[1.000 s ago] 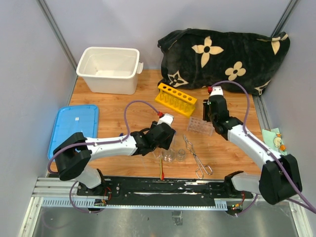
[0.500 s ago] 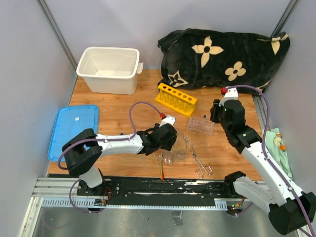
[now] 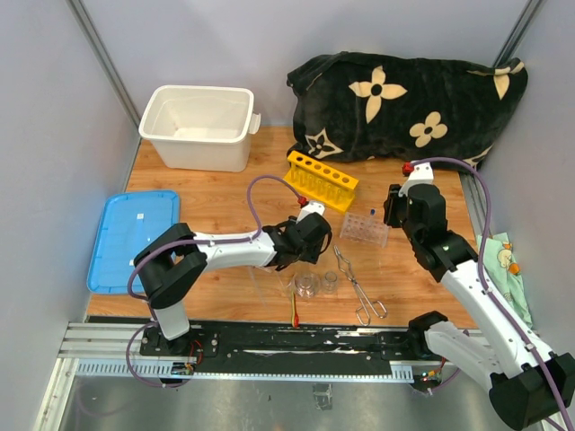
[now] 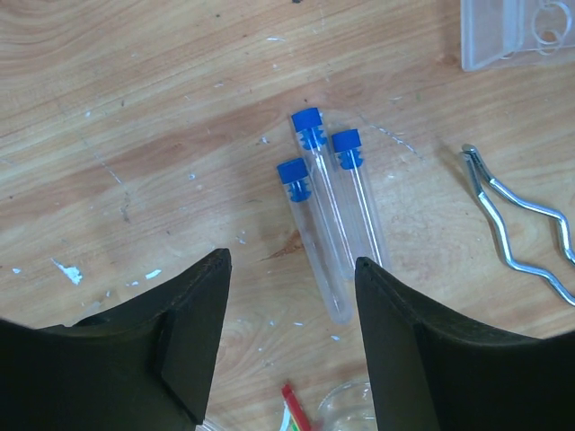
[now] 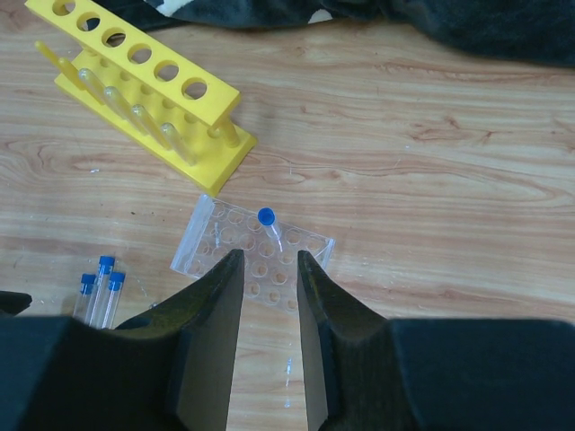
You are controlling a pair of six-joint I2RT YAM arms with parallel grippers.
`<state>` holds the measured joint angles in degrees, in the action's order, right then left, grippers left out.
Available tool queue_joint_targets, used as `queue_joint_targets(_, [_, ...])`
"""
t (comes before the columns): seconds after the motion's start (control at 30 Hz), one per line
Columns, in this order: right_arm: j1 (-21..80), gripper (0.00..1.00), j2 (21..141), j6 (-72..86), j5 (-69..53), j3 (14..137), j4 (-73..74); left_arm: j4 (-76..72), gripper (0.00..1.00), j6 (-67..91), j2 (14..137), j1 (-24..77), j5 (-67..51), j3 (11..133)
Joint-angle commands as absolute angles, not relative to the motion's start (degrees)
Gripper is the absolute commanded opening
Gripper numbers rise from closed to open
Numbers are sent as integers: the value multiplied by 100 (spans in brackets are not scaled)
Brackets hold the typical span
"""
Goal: Organize the chemistry lab equipment
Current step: Pick up the test tube at the center of the board.
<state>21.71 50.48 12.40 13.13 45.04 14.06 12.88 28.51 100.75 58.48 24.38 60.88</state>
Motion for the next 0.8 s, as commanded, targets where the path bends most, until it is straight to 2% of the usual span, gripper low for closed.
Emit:
queue_joint_targets(0.0, [2169, 31, 4959, 1199, 1334, 4429, 1393, 1494, 62, 2943, 10102, 5759, 2581, 6257])
queue_joint_targets(0.77, [2167, 31, 4904, 1195, 1342, 4357, 1340, 1475, 60, 2988, 10516, 5620, 2358, 6367])
